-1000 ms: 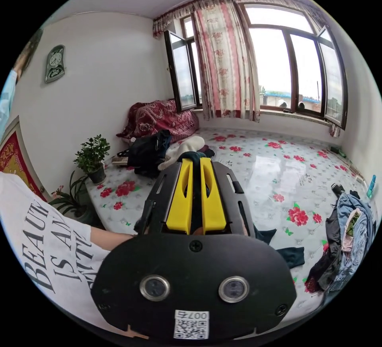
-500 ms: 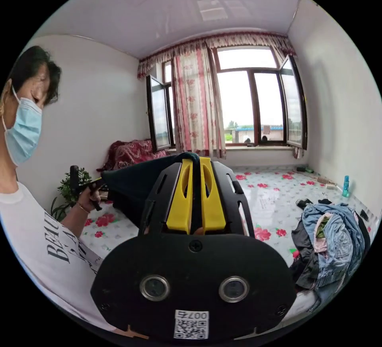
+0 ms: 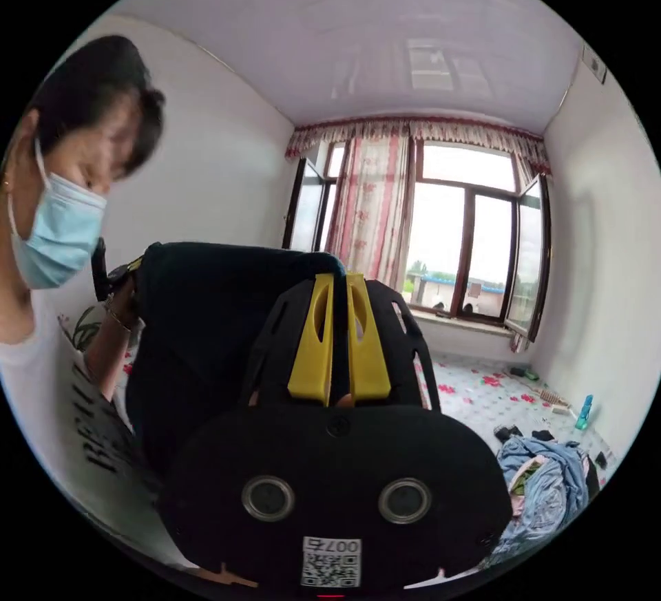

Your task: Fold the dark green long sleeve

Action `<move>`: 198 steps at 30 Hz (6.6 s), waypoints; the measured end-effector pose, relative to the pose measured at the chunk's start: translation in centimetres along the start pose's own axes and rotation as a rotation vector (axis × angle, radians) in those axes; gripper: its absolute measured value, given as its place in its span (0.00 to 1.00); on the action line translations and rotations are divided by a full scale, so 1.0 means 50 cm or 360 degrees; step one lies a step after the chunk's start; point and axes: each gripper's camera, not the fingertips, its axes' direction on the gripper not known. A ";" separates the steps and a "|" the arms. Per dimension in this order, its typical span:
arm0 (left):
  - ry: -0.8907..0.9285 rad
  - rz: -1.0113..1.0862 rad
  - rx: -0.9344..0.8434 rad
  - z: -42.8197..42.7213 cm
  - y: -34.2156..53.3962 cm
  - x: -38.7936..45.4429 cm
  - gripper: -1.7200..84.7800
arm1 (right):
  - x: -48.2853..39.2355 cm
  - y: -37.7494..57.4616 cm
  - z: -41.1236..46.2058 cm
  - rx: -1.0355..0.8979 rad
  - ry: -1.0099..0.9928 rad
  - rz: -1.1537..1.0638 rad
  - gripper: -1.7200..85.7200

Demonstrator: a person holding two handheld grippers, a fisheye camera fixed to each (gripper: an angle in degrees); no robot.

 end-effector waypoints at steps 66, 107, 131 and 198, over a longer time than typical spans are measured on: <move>0.0533 -0.0602 -0.2031 0.384 0.953 -0.024 0.08 | 0.300 0.303 1.311 -0.1413 -0.0130 0.0434 0.02; 0.0506 -0.0328 -0.2290 0.182 0.758 0.138 0.11 | 0.020 0.695 0.645 -0.2061 -0.0653 -0.0116 0.10; 0.0520 -0.1114 -0.2171 -0.145 0.547 -0.156 0.07 | 0.105 0.620 0.426 -0.1934 -0.0879 -0.0163 0.02; -0.1200 -0.1906 -0.0763 -0.125 0.393 -0.993 0.02 | 0.254 0.442 1.026 -0.1605 -0.0288 0.0999 0.02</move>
